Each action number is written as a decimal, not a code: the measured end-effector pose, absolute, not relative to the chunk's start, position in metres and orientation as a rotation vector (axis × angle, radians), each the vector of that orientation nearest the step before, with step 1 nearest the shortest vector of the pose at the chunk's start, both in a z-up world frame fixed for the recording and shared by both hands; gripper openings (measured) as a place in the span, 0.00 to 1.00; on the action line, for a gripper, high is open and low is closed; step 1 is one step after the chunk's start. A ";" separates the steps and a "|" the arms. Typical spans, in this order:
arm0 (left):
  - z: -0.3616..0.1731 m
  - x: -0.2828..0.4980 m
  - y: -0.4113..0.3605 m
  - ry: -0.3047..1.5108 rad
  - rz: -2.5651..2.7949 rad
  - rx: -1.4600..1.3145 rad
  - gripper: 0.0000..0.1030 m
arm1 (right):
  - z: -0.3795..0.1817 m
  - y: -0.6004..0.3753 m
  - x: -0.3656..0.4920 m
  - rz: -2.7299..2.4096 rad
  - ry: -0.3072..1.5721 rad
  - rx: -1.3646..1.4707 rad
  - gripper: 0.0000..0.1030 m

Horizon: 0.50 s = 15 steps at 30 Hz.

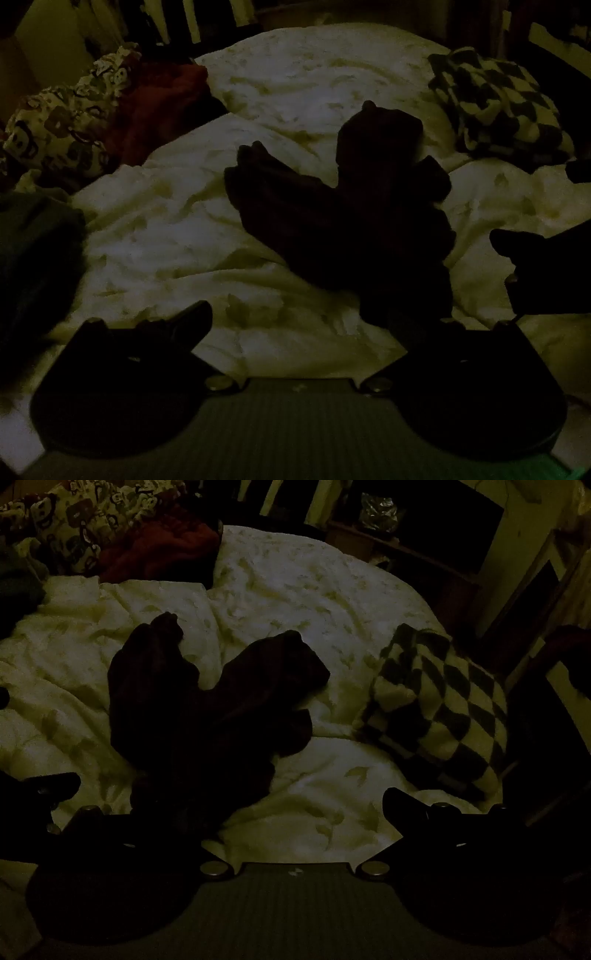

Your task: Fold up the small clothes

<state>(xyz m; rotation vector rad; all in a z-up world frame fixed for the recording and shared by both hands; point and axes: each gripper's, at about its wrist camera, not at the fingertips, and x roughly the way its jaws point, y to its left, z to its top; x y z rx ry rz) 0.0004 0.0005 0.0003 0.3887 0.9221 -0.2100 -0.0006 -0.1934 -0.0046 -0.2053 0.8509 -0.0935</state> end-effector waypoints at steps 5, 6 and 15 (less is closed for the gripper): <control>0.003 0.002 0.007 0.921 -0.211 0.401 1.00 | -0.006 -0.191 -0.001 -0.102 0.851 -0.211 1.00; 0.003 0.002 0.008 0.920 -0.209 0.407 1.00 | -0.006 -0.190 -0.001 -0.098 0.852 -0.210 1.00; 0.002 0.001 0.005 0.910 -0.179 0.431 1.00 | -0.008 -0.186 0.001 -0.047 0.865 -0.231 1.00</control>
